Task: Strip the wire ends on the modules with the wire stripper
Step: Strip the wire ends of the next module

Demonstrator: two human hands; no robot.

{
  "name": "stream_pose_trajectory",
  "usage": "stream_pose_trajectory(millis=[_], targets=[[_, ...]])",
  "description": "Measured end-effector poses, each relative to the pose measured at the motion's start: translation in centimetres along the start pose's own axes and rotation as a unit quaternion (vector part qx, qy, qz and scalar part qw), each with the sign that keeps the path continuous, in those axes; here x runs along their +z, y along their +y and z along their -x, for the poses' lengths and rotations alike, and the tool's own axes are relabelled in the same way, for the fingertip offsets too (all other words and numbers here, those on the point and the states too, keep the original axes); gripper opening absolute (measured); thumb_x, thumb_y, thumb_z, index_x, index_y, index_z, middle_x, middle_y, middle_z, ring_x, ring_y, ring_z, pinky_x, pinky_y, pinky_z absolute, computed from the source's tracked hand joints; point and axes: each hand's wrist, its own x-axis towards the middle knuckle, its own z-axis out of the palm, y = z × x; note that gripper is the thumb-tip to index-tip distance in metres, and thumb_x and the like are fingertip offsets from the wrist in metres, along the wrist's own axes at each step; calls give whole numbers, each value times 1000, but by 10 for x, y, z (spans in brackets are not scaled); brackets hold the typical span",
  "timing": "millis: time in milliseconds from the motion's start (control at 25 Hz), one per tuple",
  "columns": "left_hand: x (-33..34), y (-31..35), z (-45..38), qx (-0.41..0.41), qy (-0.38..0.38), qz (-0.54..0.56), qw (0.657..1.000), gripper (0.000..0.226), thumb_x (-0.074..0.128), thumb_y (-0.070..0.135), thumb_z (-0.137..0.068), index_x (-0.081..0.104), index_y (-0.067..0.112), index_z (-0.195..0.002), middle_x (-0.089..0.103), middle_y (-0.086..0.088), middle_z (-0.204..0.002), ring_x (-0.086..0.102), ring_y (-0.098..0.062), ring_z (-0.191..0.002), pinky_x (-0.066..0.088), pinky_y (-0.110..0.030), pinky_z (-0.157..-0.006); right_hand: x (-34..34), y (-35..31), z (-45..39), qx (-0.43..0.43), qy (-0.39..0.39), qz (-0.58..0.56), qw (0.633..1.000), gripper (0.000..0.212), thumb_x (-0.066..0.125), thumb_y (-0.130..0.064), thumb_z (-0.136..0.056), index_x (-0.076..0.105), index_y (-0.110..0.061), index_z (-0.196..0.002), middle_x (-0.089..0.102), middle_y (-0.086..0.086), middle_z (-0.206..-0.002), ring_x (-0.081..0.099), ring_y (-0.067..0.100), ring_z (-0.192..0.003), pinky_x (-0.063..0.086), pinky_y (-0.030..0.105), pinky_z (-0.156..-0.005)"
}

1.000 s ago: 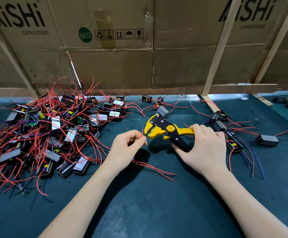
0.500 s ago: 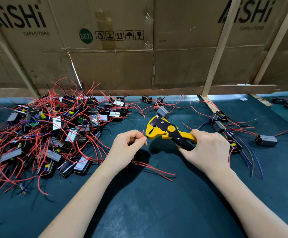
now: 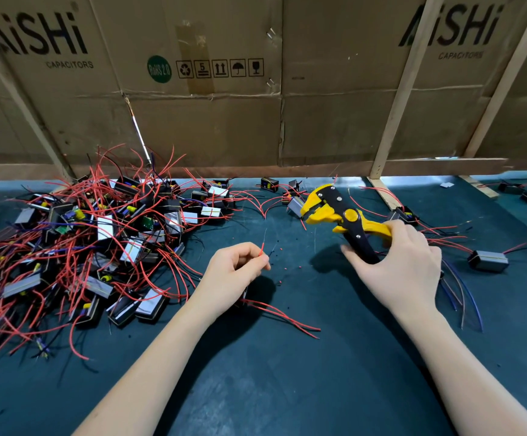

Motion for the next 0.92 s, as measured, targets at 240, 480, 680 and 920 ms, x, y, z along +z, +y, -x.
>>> stream_pose_trajectory(millis=[240, 480, 680, 920], targets=[[5, 20, -8, 38, 7, 6, 999, 21, 60, 24, -86, 63, 22, -66, 62, 1, -74, 52, -10, -73, 41, -23, -74, -7, 5, -9, 54, 39, -68, 995, 63, 78, -55, -67, 58, -11, -108, 63, 8, -99, 55, 35, -101, 37, 44, -84], [27, 46, -23, 11, -42, 47, 998, 28, 51, 1, -95, 58, 9, -69, 54, 6, -56, 44, -6, -48, 35, -14, -52, -9, 7, -10, 56, 34, -67, 996, 63, 80, -52, -67, 58, -10, -109, 62, 9, -99, 54, 35, -102, 36, 45, -85], [40, 49, -26, -34, -90, -21, 995, 26, 55, 4, -91, 60, 14, -68, 51, 6, -53, 43, -6, -47, 33, -15, -47, -13, 11, -13, 86, 36, -85, 992, 61, 80, -51, -68, 59, -10, -108, 62, 12, -99, 54, 37, -101, 37, 45, -85], [31, 44, -28, -52, -44, -119, 991, 25, 61, 17, -82, 68, 23, -59, 40, 5, -49, 28, -10, -47, 24, -21, -45, -16, 10, -13, 87, 23, -93, 992, 62, 81, -50, -68, 59, -9, -109, 63, 13, -101, 54, 38, -103, 38, 47, -87]])
